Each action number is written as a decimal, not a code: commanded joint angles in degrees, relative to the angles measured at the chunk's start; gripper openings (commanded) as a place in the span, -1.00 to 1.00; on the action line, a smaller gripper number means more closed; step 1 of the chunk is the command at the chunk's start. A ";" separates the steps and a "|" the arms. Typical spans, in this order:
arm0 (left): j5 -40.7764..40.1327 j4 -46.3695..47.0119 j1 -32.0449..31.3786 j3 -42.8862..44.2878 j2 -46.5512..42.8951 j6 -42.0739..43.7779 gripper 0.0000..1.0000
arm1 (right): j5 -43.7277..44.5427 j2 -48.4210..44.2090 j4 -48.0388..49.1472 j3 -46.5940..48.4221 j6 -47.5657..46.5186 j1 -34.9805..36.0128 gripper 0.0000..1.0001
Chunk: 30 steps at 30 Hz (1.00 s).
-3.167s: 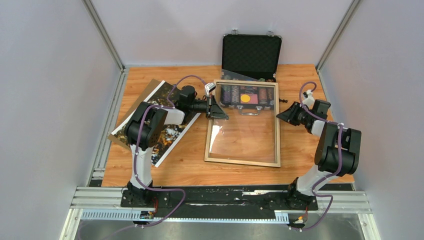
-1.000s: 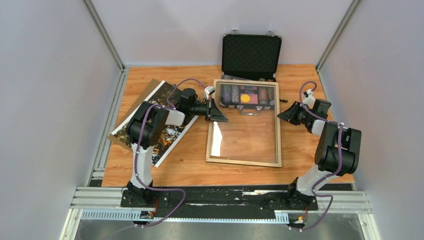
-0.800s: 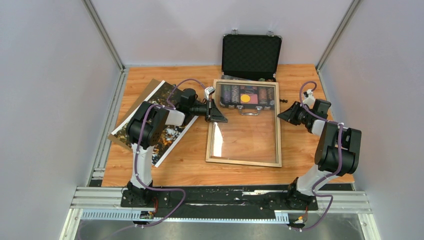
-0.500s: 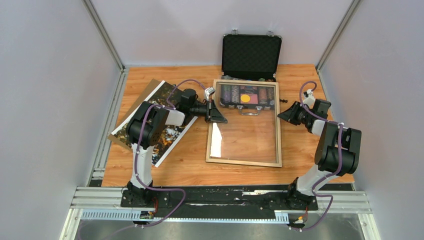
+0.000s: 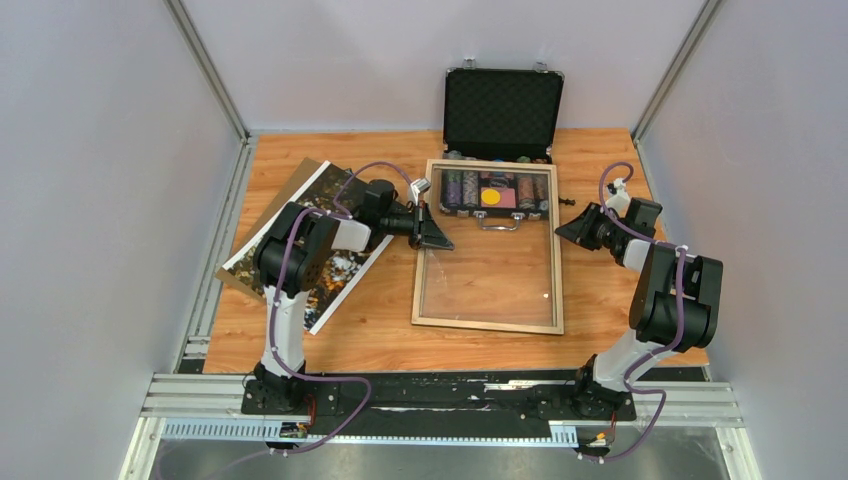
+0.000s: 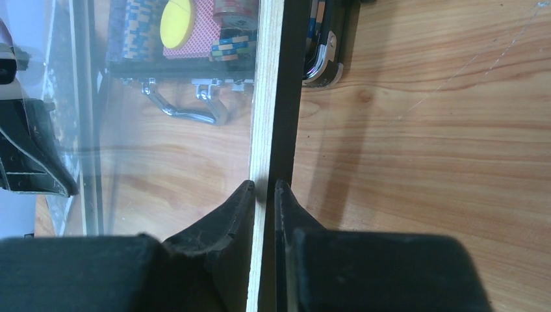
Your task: Put the photo into the frame
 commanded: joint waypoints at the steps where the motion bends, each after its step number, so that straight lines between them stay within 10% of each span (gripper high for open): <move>1: 0.50 -2.27 -0.92 2.40 0.61 3.77 -1.00 | -1.48 -0.21 0.41 1.48 -1.02 0.60 -0.71; 30: -1.66 -7.00 -0.98 2.91 0.04 6.69 -1.00 | -1.48 -0.26 0.41 1.48 -1.02 0.60 -0.72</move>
